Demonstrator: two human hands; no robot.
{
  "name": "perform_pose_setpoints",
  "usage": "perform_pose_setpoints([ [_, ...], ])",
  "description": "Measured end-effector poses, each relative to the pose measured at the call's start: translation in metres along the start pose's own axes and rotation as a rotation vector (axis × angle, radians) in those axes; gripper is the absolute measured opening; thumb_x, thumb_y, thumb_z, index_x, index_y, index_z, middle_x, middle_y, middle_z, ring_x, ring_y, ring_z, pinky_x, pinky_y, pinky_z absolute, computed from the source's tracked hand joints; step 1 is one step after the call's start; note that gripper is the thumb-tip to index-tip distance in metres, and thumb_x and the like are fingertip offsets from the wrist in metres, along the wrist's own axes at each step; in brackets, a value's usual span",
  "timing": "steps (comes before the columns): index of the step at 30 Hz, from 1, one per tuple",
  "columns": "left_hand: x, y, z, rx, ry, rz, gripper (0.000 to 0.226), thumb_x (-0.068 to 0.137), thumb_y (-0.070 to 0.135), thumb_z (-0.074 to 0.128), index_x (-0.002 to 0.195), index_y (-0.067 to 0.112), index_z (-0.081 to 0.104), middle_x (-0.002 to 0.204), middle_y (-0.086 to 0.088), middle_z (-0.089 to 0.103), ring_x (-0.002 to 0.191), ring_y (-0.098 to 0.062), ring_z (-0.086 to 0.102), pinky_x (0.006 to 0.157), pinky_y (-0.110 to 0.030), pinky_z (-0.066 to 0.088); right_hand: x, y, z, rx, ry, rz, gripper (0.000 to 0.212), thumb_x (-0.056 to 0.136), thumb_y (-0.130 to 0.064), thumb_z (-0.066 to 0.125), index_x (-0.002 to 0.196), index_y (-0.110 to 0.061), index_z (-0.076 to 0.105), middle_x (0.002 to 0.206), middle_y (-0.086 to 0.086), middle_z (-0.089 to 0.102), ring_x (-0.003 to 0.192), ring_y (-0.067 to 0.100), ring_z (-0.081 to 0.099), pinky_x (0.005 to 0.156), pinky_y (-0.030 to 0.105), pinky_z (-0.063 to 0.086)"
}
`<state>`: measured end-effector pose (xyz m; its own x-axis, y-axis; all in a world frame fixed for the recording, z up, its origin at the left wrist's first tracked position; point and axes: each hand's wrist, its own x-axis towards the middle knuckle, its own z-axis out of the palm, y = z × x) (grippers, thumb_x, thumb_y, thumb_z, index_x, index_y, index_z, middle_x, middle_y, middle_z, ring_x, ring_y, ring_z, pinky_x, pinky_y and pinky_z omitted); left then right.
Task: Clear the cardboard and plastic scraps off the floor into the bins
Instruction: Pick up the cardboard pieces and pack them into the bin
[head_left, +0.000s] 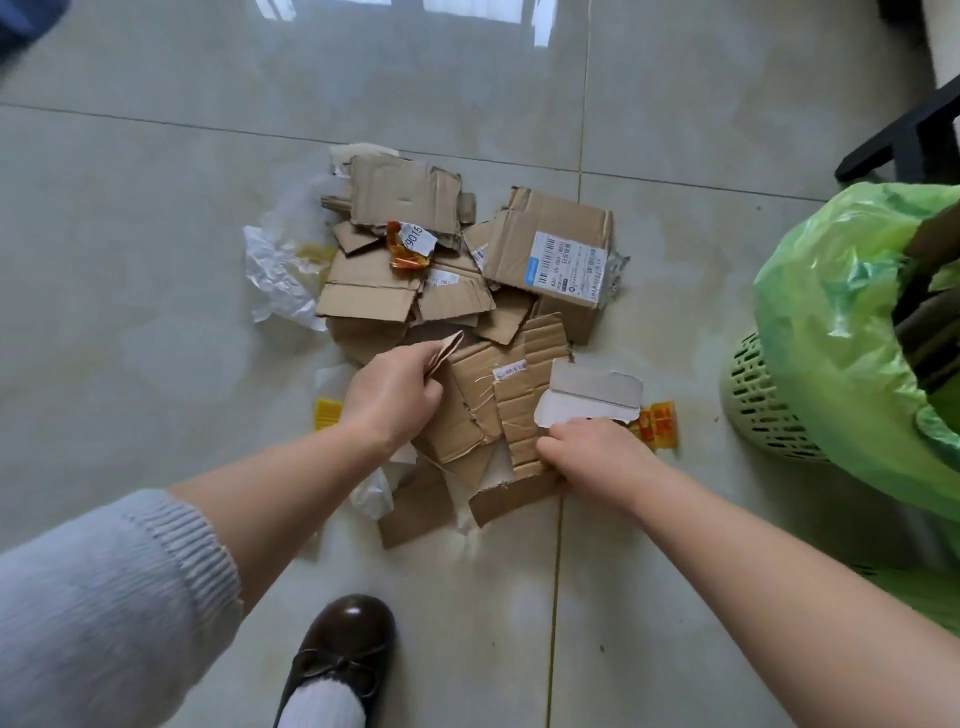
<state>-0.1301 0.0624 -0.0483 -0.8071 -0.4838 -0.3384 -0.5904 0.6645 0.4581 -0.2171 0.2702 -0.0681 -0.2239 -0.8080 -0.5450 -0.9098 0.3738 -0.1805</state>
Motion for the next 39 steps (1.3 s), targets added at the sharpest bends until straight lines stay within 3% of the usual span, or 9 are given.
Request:
perform_pose_setpoints([
  [4,0.004,-0.001,-0.016,-0.156,0.142,-0.105,0.029,0.089,0.02,0.054,0.115,0.027,0.064,0.113,0.001,0.069,0.106,-0.02,0.061,0.084,-0.033,0.051,0.0,0.007,-0.013,0.707,0.116,0.264,0.014,0.083,-0.031,0.066,0.089,-0.021,0.059,0.091,-0.003,0.064,0.087,0.018,0.06,0.071,0.031,0.045],
  [10,0.015,0.004,-0.061,-0.445,0.237,-0.154,0.016,0.087,0.022,0.061,0.1,0.016,0.068,0.09,-0.003,0.066,0.089,-0.025,0.065,0.082,-0.04,0.055,0.01,0.024,-0.045,1.278,0.362,0.467,0.014,0.086,-0.031,0.064,0.096,-0.021,0.066,0.086,-0.004,0.07,0.076,0.014,0.066,0.065,0.024,0.052],
  [12,0.024,0.001,-0.074,-0.513,0.287,-0.19,0.015,0.087,0.024,0.06,0.096,0.014,0.067,0.086,-0.006,0.065,0.078,-0.027,0.065,0.073,-0.036,0.056,0.018,0.024,-0.044,1.275,0.346,0.505,0.016,0.087,-0.031,0.064,0.098,-0.02,0.066,0.083,-0.004,0.069,0.074,0.014,0.066,0.063,0.026,0.053],
  [15,0.041,-0.012,-0.087,-0.546,0.294,-0.29,0.012,0.09,0.024,0.058,0.089,0.013,0.063,0.085,-0.011,0.064,0.07,-0.025,0.059,0.068,-0.034,0.052,0.034,0.014,-0.039,1.1,0.322,0.416,0.023,0.083,-0.033,0.067,0.1,-0.017,0.069,0.101,-0.002,0.069,0.091,0.019,0.066,0.084,0.04,0.055],
  [20,0.065,-0.04,-0.082,-0.509,0.177,-0.452,0.02,0.089,0.027,0.056,0.093,0.01,0.066,0.093,-0.016,0.065,0.085,-0.03,0.062,0.086,-0.039,0.053,0.055,-0.001,-0.046,0.235,0.128,0.027,0.032,0.081,-0.039,0.065,0.108,-0.022,0.067,0.152,-0.002,0.034,0.139,0.02,0.029,0.111,0.038,0.032],
  [24,0.076,-0.045,-0.071,-0.471,0.075,-0.48,0.018,0.086,0.025,0.056,0.088,0.008,0.062,0.088,-0.013,0.06,0.082,-0.028,0.058,0.073,-0.033,0.047,0.078,-0.002,-0.069,-0.041,-0.038,-0.134,0.043,0.083,-0.031,0.065,0.125,-0.029,0.058,0.158,-0.002,0.02,0.146,0.022,0.014,0.116,0.043,0.021],
  [28,0.082,-0.051,-0.065,-0.495,0.03,-0.512,0.034,0.077,0.031,0.066,0.1,0.007,0.06,0.096,-0.013,0.063,0.09,-0.029,0.062,0.08,-0.04,0.054,0.089,-0.01,-0.076,-0.218,-0.017,-0.237,0.041,0.083,-0.03,0.065,0.123,-0.026,0.059,0.142,0.005,0.042,0.136,0.026,0.031,0.112,0.041,0.026],
  [35,0.08,-0.066,-0.062,-0.75,0.112,-0.581,0.018,0.079,0.022,0.072,0.089,0.015,0.059,0.102,-0.012,0.064,0.087,-0.025,0.062,0.067,-0.032,0.051,0.077,-0.007,-0.093,0.335,0.111,-0.081,0.037,0.082,-0.02,0.068,0.112,-0.025,0.047,0.113,-0.004,0.053,0.1,0.016,0.055,0.084,0.029,0.047],
  [39,0.073,-0.077,-0.069,-0.912,0.039,-0.673,0.041,0.077,0.017,0.075,0.114,0.011,0.058,0.113,-0.012,0.064,0.093,-0.025,0.067,0.058,-0.03,0.054,0.074,-0.002,-0.111,0.626,0.186,0.022,0.043,0.081,-0.02,0.07,0.121,-0.026,0.055,0.108,-0.01,0.056,0.099,0.01,0.056,0.088,0.025,0.047],
])
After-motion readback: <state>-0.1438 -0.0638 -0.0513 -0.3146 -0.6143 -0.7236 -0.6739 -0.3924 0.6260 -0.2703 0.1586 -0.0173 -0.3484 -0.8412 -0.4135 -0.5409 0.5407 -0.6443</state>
